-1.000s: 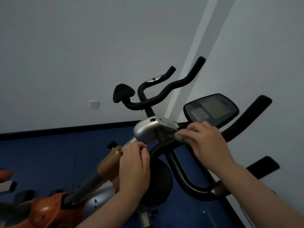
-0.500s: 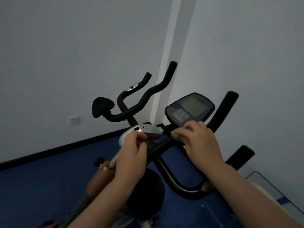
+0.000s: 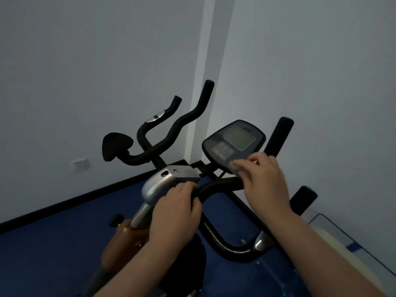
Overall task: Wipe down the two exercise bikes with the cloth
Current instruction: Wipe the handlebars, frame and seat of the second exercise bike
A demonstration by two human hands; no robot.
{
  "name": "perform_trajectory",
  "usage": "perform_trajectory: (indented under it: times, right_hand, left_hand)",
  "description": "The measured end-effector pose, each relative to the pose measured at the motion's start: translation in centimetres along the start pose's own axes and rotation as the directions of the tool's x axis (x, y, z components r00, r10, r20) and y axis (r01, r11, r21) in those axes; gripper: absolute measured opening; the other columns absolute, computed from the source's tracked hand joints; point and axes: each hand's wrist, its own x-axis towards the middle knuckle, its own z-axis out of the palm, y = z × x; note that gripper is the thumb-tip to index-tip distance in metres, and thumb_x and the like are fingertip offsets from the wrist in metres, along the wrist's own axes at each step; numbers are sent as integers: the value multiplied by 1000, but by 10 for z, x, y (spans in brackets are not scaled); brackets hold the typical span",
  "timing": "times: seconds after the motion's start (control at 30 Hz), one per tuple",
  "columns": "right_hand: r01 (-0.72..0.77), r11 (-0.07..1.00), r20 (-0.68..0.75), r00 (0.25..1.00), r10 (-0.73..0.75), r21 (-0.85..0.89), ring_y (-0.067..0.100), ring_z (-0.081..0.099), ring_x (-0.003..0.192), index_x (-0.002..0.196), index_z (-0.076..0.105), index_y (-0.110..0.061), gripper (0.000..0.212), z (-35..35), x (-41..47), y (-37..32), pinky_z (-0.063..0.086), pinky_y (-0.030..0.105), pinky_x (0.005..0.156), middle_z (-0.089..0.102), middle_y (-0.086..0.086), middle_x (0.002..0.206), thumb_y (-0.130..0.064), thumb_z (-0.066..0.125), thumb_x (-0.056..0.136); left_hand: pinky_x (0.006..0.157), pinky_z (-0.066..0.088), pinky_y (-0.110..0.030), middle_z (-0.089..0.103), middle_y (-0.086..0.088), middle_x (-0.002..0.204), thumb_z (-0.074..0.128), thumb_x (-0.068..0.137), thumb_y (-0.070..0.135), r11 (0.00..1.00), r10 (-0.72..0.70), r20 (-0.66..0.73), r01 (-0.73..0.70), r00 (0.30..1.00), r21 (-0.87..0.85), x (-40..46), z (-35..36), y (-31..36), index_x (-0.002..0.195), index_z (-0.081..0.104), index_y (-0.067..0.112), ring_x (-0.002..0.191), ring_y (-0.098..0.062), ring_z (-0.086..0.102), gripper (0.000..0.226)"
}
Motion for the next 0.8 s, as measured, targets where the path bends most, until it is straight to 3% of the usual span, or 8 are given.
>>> perform_trajectory:
  times: [0.03,0.13,0.23,0.4,0.47,0.6,0.7,0.8]
  right_hand:
    - [59,998,12,998,-60,35,21,49,89,105,73,-22,22,5,-1,-11,43,34,71,58,1,98,-12,68,86]
    - [232,967,219,943,-250,105,16,46,92,111,69,-28,27,22,-17,-36,44,33,75,55,-2,102,-13,63,90]
    - [174,981,210,959,-189,87,20,50,89,108,71,-30,27,15,-17,-18,45,37,74,56,-1,97,-13,67,88]
    - [-24,997,150,988,34,-67,18,46,93,108,73,-26,25,-8,5,12,43,35,78,54,-3,98,-12,63,89]
    - [-35,999,100,994,34,4,15,42,94,108,73,-26,24,-3,11,-3,39,30,78,49,-7,97,-13,63,90]
    - [84,987,263,958,-118,136,13,42,97,111,69,-30,26,20,-11,-37,43,30,80,48,-6,102,-16,60,92]
    - [56,991,212,974,-81,124,15,46,95,111,70,-29,27,16,-18,-20,47,33,79,52,-3,101,-14,63,90]
    - [-27,999,142,990,22,29,14,46,92,109,72,-29,27,1,-15,3,46,32,77,51,-5,98,-13,64,89]
  left_hand:
    - [71,40,-24,57,17,99,48,93,35,998,29,-1,-29,1000,48,0,0,1,112,54,34,88,-2,53,20]
    - [72,43,-26,58,16,99,46,91,36,999,23,9,-23,1000,38,0,0,-1,108,56,34,89,-4,55,19]
    - [71,46,-24,58,17,100,46,91,39,1000,5,15,-5,1000,9,0,0,-1,111,56,35,90,-2,54,23]
    - [64,43,-24,54,15,95,43,92,41,990,57,21,-59,998,124,-1,2,2,106,51,32,83,-4,51,19]
    - [64,45,-26,52,15,95,42,92,42,989,56,23,-59,998,136,-1,3,2,107,51,31,84,-5,50,20]
    - [62,40,-23,52,15,98,40,92,42,985,67,46,-74,997,154,-1,3,2,111,50,32,85,-3,49,24]
    - [59,34,-21,50,16,95,42,92,41,987,63,63,-72,996,145,0,1,1,111,50,32,83,-2,48,23]
    - [65,42,-23,54,15,102,46,92,39,992,68,61,-74,996,106,0,1,0,116,52,31,90,-4,51,26]
